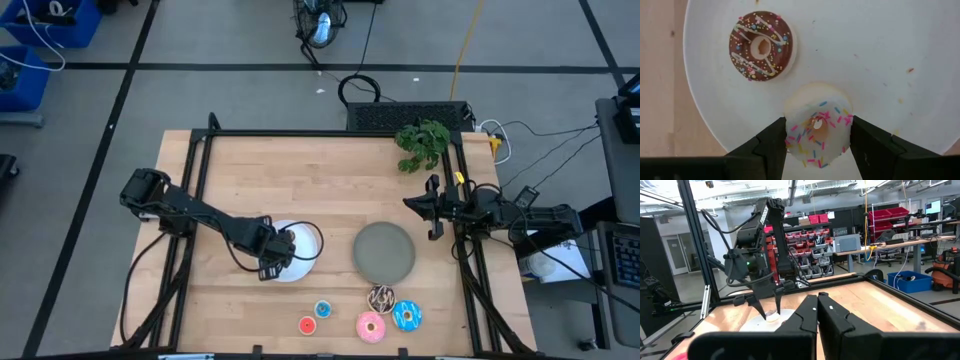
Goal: Pick & Place donuts
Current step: Put the small white donut on the white plate
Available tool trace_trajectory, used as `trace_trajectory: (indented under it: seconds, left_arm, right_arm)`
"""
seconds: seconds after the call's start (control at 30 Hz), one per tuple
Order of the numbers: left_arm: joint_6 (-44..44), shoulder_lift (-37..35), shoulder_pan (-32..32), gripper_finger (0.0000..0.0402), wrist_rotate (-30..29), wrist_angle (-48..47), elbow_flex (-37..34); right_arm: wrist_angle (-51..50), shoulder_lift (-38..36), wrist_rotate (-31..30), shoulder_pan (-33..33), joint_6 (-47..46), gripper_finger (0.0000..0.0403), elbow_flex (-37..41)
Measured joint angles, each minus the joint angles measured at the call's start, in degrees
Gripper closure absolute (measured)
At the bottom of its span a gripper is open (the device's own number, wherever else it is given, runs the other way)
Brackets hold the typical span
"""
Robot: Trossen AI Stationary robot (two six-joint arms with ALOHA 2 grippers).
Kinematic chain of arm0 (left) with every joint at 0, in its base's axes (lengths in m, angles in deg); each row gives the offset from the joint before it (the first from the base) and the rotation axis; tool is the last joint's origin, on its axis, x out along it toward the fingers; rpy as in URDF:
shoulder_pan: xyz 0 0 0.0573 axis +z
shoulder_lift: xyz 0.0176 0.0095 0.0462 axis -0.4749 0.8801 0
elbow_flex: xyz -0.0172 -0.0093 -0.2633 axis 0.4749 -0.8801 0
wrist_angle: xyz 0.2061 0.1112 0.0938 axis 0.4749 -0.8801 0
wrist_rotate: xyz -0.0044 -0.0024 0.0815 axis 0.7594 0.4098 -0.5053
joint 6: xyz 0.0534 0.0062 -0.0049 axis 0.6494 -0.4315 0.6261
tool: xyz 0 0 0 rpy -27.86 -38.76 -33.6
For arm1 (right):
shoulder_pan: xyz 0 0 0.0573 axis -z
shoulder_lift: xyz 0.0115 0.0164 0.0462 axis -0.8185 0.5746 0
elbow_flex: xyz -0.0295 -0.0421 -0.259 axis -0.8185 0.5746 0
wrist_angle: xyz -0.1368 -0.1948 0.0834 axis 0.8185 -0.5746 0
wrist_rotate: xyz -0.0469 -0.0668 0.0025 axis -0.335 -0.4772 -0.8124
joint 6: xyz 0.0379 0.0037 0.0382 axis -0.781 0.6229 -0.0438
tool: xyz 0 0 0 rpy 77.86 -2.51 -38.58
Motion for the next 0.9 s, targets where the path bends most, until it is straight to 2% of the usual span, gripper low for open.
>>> trace_trajectory:
  seconds: [0.7, 0.9]
  left_arm:
    - [5.2, 0.0, -0.1, 0.0202, 0.2, 0.2, 0.0]
    - [4.8, 0.0, 0.0, 0.0202, 1.9, -0.2, 0.0]
  right_arm:
    - [0.0, 0.0, 0.0, 0.0, 0.0, 0.0403, 0.0]
    - [0.0, 0.0, 0.0, 0.0, 0.1, 0.0403, 0.0]
